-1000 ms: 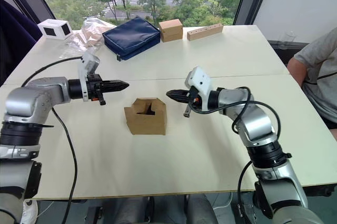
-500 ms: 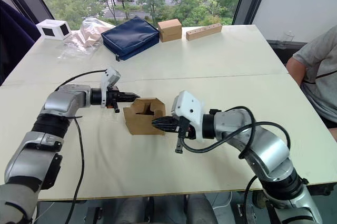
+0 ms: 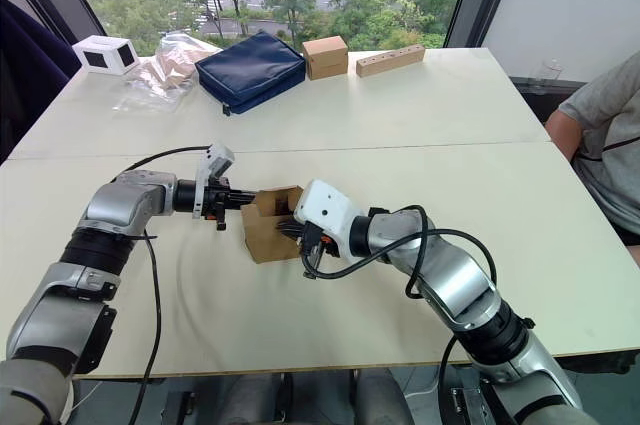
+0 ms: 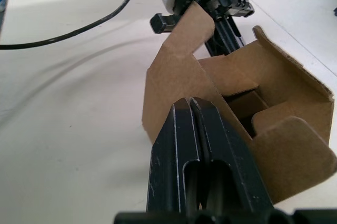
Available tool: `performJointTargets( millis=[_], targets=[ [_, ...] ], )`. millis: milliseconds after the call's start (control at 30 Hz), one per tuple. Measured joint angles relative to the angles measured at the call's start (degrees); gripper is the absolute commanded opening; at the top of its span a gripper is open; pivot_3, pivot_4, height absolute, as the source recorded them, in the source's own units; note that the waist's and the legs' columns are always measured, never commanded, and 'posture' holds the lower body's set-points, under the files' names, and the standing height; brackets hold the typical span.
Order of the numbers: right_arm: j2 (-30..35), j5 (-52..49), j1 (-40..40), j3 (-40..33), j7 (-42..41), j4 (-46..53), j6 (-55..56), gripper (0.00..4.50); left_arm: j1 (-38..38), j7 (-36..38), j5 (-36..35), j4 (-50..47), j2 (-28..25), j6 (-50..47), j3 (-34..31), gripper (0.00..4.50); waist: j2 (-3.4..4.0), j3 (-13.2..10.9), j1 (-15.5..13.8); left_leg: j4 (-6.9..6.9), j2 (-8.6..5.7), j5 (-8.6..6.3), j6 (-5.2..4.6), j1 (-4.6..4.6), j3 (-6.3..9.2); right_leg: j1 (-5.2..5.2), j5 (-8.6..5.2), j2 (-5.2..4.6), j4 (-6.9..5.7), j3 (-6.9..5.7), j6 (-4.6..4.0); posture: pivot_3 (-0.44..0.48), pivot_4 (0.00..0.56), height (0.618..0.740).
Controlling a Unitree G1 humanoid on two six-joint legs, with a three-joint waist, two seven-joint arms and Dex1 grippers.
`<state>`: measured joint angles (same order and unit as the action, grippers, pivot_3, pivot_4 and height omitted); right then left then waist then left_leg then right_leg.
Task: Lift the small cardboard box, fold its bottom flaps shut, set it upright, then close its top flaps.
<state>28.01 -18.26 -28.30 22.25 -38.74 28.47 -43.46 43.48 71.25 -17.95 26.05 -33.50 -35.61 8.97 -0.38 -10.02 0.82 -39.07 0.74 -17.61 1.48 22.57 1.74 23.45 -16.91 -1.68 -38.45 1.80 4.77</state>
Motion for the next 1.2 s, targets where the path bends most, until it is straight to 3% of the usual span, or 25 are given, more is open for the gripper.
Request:
performJointTargets(
  millis=[600, 833, 1033, 1200],
  targets=[
    [-2.9, 0.2, -1.7, 0.5, -1.7, -7.1, 0.7, 0.0, -3.3, -2.4, -0.8, -4.5, -0.3, -2.3, -2.6, 0.06, 0.0, 0.0, 0.1, 0.01, 0.02, 0.0, 0.0, 0.0, 0.01, 0.01, 0.0, 0.01, -0.01, 0.0, 0.0, 0.0, 0.15, 0.74],
    [-3.4, 0.6, -1.9, 0.4, -2.1, -8.7, 1.9, 0.0, -5.3, -5.1, -3.1, -8.8, -5.6, -5.7, -8.5, 0.06, 0.0, 0.0, 0.2, 0.02, 0.05, 0.0, 0.0, -0.01, 0.01, 0.03, 0.0, 0.0, -0.01, 0.0, 0.0, 0.0, 0.15, 0.74],
    [-4.0, 0.6, -1.9, -0.4, -2.6, -9.9, 2.9, 0.0, -12.8, -4.2, -13.2, -28.2, -11.4, -16.9, -14.0, 0.06, 0.0, 0.0, 0.0, 0.03, 0.02, 0.0, 0.01, -0.01, 0.01, -0.03, 0.0, -0.12, 0.01, 0.0, 0.0, 0.0, 0.15, 0.74],
    [-4.5, 0.6, -2.0, -0.7, -3.2, -10.7, 3.9, 0.0, -18.3, -5.5, -19.8, -39.1, -11.4, -22.6, -14.3, 0.06, 0.0, 0.0, 0.1, 0.04, 0.04, 0.0, 0.01, -0.04, 0.02, -0.03, 0.0, -0.11, 0.01, 0.0, 0.0, 0.0, 0.15, 0.74]
  ],
)
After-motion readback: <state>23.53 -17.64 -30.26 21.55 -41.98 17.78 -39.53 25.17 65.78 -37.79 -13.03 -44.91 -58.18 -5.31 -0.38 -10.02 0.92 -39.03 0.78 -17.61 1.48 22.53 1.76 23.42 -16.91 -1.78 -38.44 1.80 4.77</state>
